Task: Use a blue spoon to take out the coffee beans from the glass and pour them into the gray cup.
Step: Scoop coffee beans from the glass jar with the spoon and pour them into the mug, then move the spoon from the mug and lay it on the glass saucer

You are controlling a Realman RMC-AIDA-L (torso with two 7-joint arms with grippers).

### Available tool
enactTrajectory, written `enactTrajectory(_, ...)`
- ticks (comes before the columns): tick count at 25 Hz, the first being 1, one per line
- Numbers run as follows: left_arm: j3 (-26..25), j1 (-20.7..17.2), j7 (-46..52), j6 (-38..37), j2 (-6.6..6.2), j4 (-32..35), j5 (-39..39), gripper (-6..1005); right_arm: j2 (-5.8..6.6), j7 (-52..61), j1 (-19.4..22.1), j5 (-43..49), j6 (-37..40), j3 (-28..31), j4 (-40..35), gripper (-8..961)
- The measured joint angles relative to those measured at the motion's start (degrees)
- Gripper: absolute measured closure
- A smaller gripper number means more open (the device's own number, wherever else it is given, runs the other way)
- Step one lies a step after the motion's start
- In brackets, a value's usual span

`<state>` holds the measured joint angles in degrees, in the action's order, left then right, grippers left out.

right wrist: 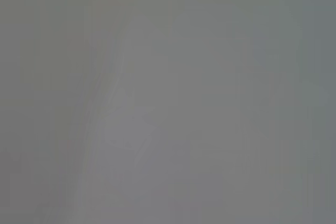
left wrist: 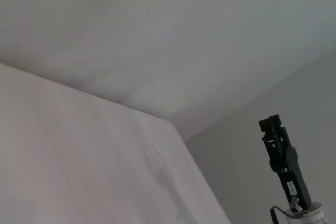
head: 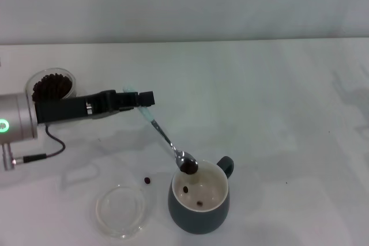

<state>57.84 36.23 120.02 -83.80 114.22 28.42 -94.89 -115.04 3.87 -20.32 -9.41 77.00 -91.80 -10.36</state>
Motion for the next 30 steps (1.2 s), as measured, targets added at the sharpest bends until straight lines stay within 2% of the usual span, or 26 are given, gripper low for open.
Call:
enactTrajectory(5,0.05,2.82,3.13,0.06,-0.23,3.53,-4.18,870,-0.04,0.00,0.09,0.00,0.04,-0.25,0.00,220)
enactTrajectory(11,0.05,7.65,4.63,0.12,0.18,4.05,-10.01,870,-0.09,0.00,0.11,0.08,0.07,-0.41,0.11,220)
enactTrajectory(14,0.05,8.92,5.33,0.17,0.33,4.74,-12.05,870,-0.10,0.01,0.11,0.10,0.08,-0.41,0.55,220)
enactTrajectory(19,0.04,10.18,7.97,0.62,0.67,7.97,-15.75,870,-0.17,0.06,0.11,0.10,0.08,-0.35,0.77,220)
enactTrajectory(25,0.00,11.35,10.67,0.50,1.66,12.05,-20.27,870,-0.19,0.09,-0.02,0.10,-0.04,-0.32,0.79,220)
enactTrajectory(30,-0.02,11.70,11.36,0.26,1.85,13.45,-21.09,870,-0.28,0.09,-0.06,0.09,-0.04,-0.39,0.77,220)
